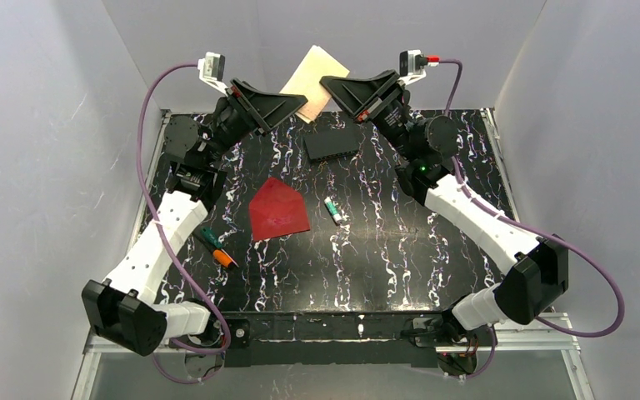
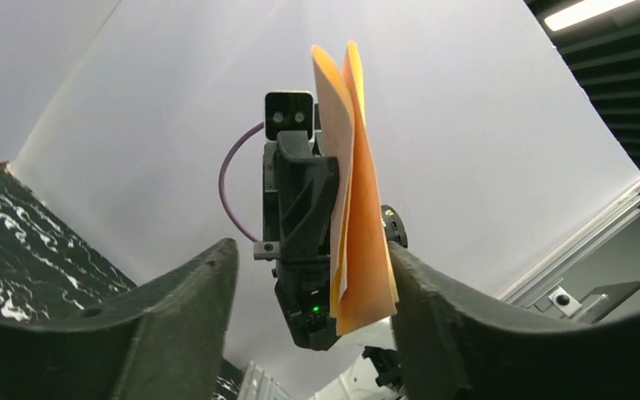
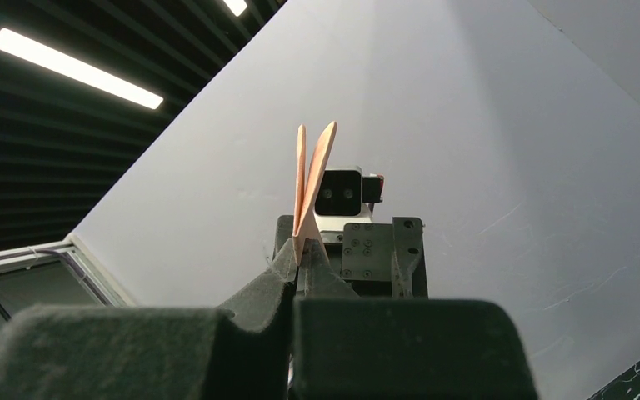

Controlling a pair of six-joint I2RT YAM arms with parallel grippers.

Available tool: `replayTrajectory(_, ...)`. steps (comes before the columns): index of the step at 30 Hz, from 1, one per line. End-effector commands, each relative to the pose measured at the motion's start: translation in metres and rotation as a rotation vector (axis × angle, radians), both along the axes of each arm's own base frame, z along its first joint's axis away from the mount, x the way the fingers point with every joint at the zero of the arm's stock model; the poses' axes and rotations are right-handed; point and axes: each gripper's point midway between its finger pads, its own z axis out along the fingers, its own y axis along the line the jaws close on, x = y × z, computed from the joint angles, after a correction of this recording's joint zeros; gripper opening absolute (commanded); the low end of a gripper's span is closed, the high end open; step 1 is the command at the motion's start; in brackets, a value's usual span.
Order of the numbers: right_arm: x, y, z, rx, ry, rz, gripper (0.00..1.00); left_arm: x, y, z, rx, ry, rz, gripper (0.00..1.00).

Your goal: Place the letter into the envelope and seal it

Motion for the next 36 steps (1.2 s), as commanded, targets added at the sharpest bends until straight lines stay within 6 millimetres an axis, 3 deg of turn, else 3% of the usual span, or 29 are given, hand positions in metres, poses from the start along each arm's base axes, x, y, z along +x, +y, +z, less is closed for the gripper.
replayTrajectory(1, -0.012, -0.005, 0.021, 0.060, -0.057, 0.006, 0.01, -0.008, 0.004, 0.023, -0.087, -0.063, -0.005, 0.53)
replayTrajectory(5, -0.010, -0.003, 0.015, 0.038, -0.046, -0.003, 0.01, -0.011, 0.004, 0.021, -0.068, -0.097, 0.003, 0.14)
replayTrajectory(7, -0.010, -0.002, 0.010, 0.014, -0.037, -0.011, 0.01, -0.014, 0.006, 0.022, -0.052, -0.134, 0.018, 0.00)
replayTrajectory(10, -0.007, -0.003, -0.001, -0.045, -0.020, -0.054, 0.11, -0.016, 0.006, 0.017, -0.023, -0.170, 0.039, 0.00)
replayTrajectory(11, -0.007, -0.005, -0.004, -0.062, -0.019, -0.071, 0.18, -0.015, 0.006, 0.015, -0.018, -0.170, 0.041, 0.00)
replayTrajectory(16, -0.009, -0.006, -0.018, -0.217, -0.067, -0.145, 0.69, -0.023, 0.000, 0.006, 0.071, -0.200, -0.003, 0.00)
replayTrajectory(21, -0.021, -0.010, -0.038, -0.529, -0.213, -0.215, 0.91, -0.055, -0.008, -0.034, 0.322, -0.337, -0.191, 0.00)
replayTrajectory(24, -0.038, -0.011, -0.048, -0.683, -0.335, -0.173, 0.96, -0.076, -0.005, -0.060, 0.456, -0.357, -0.368, 0.00)
replayTrajectory(29, -0.060, -0.004, -0.085, -0.937, -0.489, 0.036, 0.97, -0.096, 0.008, -0.106, 0.633, -0.322, -0.467, 0.00)
replayTrajectory(36, -0.075, 0.007, -0.116, -1.035, -0.504, 0.272, 0.97, -0.078, 0.014, -0.125, 0.772, -0.404, -0.397, 0.00)
